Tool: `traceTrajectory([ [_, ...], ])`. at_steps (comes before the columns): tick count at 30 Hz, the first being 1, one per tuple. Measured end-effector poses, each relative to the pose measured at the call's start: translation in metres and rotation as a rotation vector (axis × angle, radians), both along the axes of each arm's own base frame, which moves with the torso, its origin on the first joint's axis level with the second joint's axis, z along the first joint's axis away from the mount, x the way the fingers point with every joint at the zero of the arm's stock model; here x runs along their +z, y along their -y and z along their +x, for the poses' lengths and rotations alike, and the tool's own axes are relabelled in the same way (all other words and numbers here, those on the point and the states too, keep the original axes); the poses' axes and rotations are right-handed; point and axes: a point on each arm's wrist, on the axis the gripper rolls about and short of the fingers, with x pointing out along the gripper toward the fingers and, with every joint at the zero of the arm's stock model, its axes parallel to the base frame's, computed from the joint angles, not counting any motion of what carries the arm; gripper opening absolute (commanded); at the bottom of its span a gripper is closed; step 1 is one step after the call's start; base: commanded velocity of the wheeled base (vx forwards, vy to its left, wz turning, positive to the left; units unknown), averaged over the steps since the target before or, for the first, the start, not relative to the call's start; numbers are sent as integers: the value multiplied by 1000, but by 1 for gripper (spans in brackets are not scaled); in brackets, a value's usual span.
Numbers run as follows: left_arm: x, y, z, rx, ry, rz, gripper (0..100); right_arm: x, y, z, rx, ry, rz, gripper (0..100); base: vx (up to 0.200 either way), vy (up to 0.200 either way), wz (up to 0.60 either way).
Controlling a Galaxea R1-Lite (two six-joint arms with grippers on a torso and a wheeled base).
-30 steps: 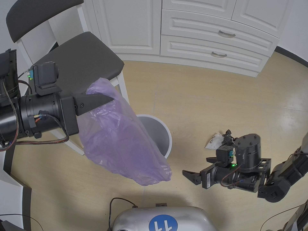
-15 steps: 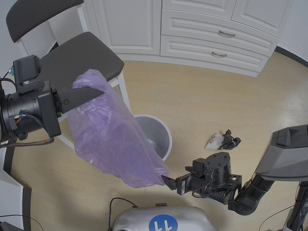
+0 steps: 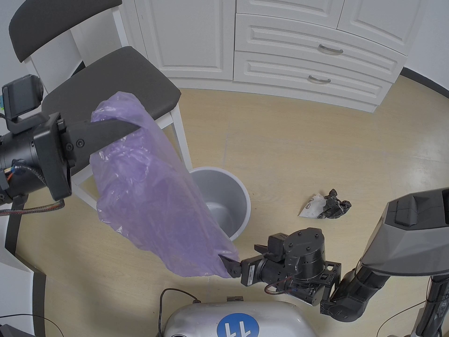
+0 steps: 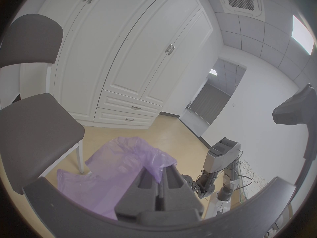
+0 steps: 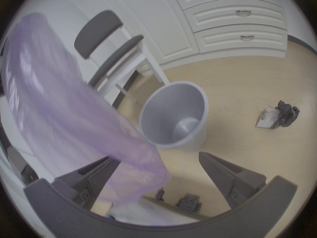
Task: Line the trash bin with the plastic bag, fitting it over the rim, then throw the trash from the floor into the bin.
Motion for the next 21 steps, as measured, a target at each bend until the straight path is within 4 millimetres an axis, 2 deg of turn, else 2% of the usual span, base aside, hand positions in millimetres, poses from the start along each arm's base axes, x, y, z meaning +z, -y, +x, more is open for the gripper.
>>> traceTrajectory([
  [13, 15, -9, -15, 2, 21, -86, 0, 7, -16, 11, 18, 47, 295, 100, 0, 0, 0],
  [21, 27, -12, -19, -6, 52, -188, 0, -11, -14, 11, 61, -43, 348, 100, 0, 0, 0],
])
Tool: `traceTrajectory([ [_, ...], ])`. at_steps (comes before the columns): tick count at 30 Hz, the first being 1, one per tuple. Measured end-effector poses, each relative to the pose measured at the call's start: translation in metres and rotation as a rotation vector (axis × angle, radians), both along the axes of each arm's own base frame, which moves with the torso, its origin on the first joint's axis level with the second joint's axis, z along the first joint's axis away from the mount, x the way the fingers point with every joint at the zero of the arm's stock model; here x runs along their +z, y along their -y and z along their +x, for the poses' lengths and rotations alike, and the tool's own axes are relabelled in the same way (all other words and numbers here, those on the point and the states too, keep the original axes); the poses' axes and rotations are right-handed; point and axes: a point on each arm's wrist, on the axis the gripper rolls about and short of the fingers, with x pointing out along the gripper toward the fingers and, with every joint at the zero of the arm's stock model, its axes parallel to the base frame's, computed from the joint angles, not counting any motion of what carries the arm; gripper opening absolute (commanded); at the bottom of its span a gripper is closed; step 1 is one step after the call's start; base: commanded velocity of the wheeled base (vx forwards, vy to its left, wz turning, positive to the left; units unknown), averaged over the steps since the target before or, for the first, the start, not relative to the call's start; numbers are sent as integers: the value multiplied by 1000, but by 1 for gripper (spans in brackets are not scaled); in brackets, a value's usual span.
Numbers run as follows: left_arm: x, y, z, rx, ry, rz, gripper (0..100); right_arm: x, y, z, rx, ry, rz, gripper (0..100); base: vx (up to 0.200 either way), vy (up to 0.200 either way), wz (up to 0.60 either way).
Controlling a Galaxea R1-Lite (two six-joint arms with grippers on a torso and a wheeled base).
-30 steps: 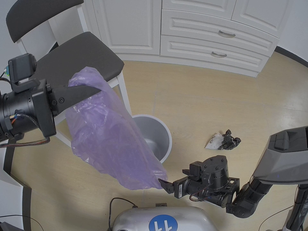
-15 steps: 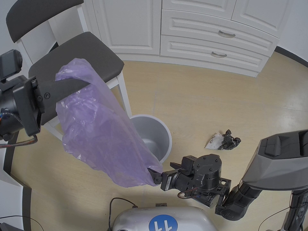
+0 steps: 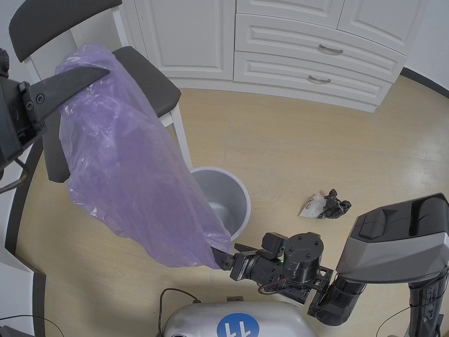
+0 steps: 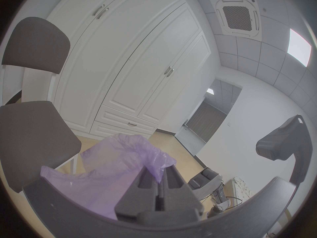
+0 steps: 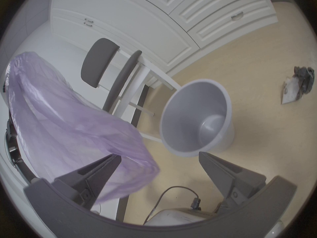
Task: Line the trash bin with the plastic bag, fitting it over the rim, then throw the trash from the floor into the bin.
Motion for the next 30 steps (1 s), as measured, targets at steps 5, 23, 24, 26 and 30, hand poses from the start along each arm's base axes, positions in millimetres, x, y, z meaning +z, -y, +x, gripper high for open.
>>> traceTrajectory([
  [5, 1, -2, -3, -1, 2, -11, 0, -12, 0, -1, 11, -51, -1, 100, 0, 0, 0],
  [23, -5, -7, -12, -9, 1, -28, 0, -5, -10, -8, 27, -93, 74, 100, 0, 0, 0],
  [24, -5, -7, -13, -10, 4, -31, 0, -5, -10, -9, 27, -92, 74, 100, 0, 0, 0],
  [26, -5, -8, -14, -12, 12, -47, 0, -4, -11, -9, 28, -91, 76, 100, 0, 0, 0],
  [30, -7, -9, -16, -19, 14, -72, 0, -3, -12, -9, 25, -86, 79, 100, 0, 0, 0],
])
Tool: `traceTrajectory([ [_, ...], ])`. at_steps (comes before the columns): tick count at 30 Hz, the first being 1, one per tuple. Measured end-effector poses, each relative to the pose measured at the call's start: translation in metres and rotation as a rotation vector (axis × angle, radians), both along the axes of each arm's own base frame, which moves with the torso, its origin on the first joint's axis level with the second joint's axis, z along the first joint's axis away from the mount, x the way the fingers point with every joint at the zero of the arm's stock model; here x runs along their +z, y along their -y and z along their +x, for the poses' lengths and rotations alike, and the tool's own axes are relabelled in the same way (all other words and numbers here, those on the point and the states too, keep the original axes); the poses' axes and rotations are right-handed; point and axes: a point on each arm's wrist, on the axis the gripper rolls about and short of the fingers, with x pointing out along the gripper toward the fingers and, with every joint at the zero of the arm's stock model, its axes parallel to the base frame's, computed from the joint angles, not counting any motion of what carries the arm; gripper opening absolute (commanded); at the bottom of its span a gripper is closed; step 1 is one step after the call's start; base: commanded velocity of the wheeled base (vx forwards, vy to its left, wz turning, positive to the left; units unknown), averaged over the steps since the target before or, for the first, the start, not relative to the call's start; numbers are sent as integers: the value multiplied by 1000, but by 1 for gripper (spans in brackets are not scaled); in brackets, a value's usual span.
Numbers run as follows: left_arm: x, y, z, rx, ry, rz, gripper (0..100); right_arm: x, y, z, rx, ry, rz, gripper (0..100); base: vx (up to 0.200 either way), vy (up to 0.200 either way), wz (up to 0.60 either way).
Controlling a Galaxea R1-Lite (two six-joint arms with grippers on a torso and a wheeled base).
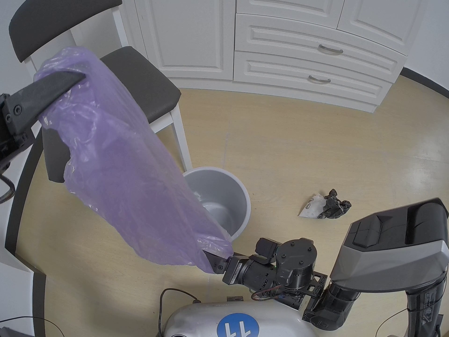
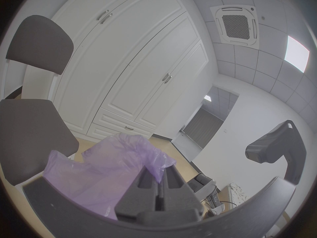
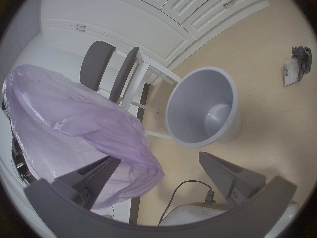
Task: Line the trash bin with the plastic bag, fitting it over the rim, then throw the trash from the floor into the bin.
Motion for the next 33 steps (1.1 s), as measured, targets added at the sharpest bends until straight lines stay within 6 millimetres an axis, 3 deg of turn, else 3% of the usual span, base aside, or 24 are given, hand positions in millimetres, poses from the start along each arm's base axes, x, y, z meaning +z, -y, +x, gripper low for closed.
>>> traceTrajectory([
  [1, -1, 0, 0, -1, -1, -2, 0, 1, 0, 0, -4, 3, 2, 0, 0, 0, 0],
  [12, -10, -3, -5, -7, -29, -4, 0, 5, -1, 4, -26, 25, 10, 0, 0, 0, 0],
  [18, -25, -4, -5, -11, -117, -11, 0, 13, 7, 12, -55, 106, -35, 0, 0, 0, 0],
  [27, -58, -7, 11, 64, -243, 40, 0, 39, 43, 37, -160, 317, -180, 0, 0, 0, 0],
  [33, -77, -3, 30, 103, -290, 120, 0, 67, 70, 42, -231, 438, -242, 0, 0, 0, 0],
])
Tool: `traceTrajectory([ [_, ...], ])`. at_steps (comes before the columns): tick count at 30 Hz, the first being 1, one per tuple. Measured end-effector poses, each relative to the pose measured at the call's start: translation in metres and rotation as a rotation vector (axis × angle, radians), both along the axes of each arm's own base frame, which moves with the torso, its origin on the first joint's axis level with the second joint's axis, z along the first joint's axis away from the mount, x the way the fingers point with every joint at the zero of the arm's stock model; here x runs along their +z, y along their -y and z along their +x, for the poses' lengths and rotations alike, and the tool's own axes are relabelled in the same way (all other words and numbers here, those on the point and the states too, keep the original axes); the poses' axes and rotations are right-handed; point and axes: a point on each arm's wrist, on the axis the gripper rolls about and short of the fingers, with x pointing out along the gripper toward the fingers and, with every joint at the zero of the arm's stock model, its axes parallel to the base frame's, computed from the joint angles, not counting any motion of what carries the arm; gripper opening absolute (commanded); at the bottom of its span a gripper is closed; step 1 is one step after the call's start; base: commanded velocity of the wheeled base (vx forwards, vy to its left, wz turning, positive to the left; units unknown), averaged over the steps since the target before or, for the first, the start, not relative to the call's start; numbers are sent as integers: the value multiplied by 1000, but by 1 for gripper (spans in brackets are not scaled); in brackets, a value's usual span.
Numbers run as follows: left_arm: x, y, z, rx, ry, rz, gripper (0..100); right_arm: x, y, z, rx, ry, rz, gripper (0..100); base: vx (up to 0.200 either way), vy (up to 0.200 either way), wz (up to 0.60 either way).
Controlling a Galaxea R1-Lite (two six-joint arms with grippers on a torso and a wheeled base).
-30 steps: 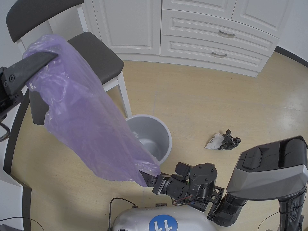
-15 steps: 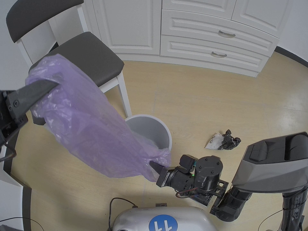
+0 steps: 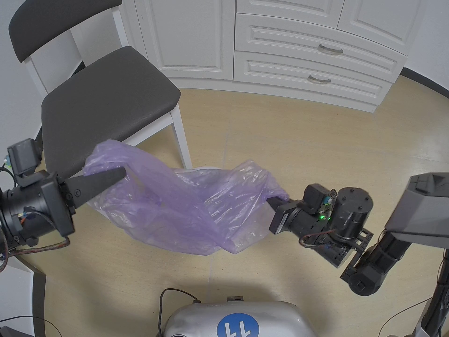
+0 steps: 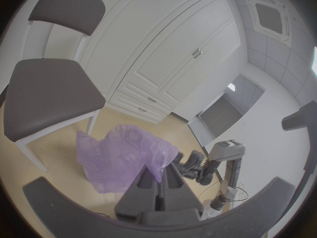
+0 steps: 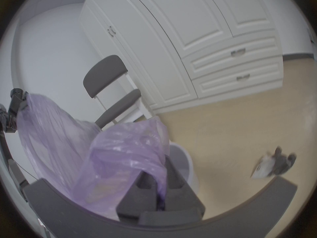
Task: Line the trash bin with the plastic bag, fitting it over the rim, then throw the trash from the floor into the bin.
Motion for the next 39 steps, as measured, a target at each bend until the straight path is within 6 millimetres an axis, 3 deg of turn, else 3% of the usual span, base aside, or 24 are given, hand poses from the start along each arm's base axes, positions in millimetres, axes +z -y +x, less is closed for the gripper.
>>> traceTrajectory([
  [12, -38, 6, 22, -7, 13, 237, 0, 58, 25, 7, -196, 74, -122, 0, 0, 0, 0],
  [20, -69, 0, 30, -7, 41, 435, 0, 92, 46, -16, -269, 182, -159, 0, 0, 0, 0],
  [31, -92, -11, 53, 135, -52, 541, 0, 93, 57, -29, -285, 203, -223, 0, 0, 0, 0],
  [39, -88, -24, 66, 222, -12, 514, 0, 74, 67, -23, -346, 175, -368, 0, 0, 0, 0],
])
